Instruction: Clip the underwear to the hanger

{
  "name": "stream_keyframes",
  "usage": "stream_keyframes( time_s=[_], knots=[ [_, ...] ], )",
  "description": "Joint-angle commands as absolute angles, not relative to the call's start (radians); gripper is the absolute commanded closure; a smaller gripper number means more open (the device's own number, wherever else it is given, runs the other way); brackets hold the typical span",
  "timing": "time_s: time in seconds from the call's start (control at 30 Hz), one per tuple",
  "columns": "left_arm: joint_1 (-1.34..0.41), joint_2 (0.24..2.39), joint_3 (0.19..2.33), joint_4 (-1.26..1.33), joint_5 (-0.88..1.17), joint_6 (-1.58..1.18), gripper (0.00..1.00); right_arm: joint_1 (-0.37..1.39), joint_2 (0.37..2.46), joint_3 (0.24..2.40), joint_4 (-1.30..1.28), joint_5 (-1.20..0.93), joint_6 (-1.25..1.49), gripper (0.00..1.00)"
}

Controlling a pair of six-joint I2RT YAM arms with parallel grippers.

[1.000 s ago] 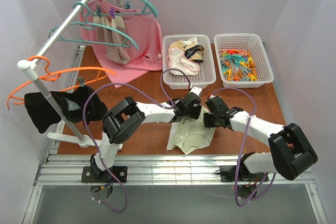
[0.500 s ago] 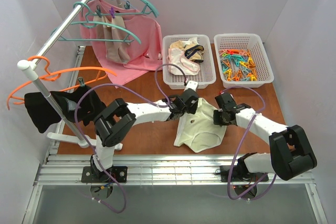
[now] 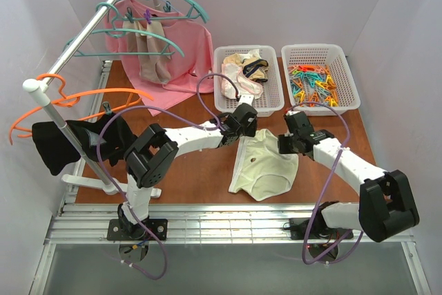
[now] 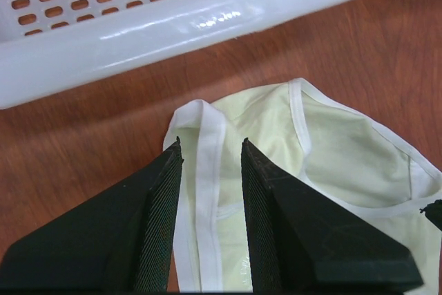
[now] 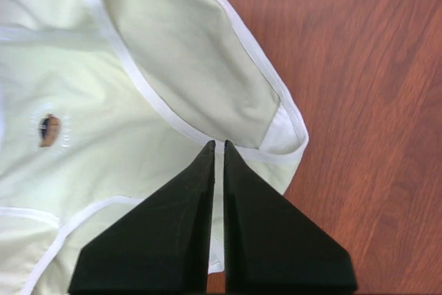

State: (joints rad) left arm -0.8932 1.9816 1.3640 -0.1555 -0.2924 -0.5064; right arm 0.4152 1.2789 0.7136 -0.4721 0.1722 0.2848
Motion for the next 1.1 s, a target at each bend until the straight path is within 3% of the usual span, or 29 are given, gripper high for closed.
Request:
stream_keyframes(
  time_s=[0.0,0.33,0.67,0.9,1.07],
  knots=[
    [-0.9,1.973,1.401,-0.17,-0.282,-0.512,0.7,0.411,1.233,0.798,-0.454,0.115,0.236,0.96],
    [-0.9,2.06,1.456,-0.219,-0.321,-0.519,0.69,0.41,1.344,0.782,-0.368,-0.05,0.238,0.92],
    [-0.899,2.117,1.488,-0.222,-0.327,-0.506,0.71,0.41,1.445,0.79,-0.318,-0.071,0.229,0.91],
    [-0.894,2.105,1.46,-0.222,-0.344,-0.514,0.92,0.41,1.508,0.77,-0.307,-0.005,0.238,0.93],
    [-0.887,2.091,1.43,-0.221,-0.353,-0.534,1.0,0.405,1.54,0.75,-0.314,0.058,0.253,0.96]
  ],
)
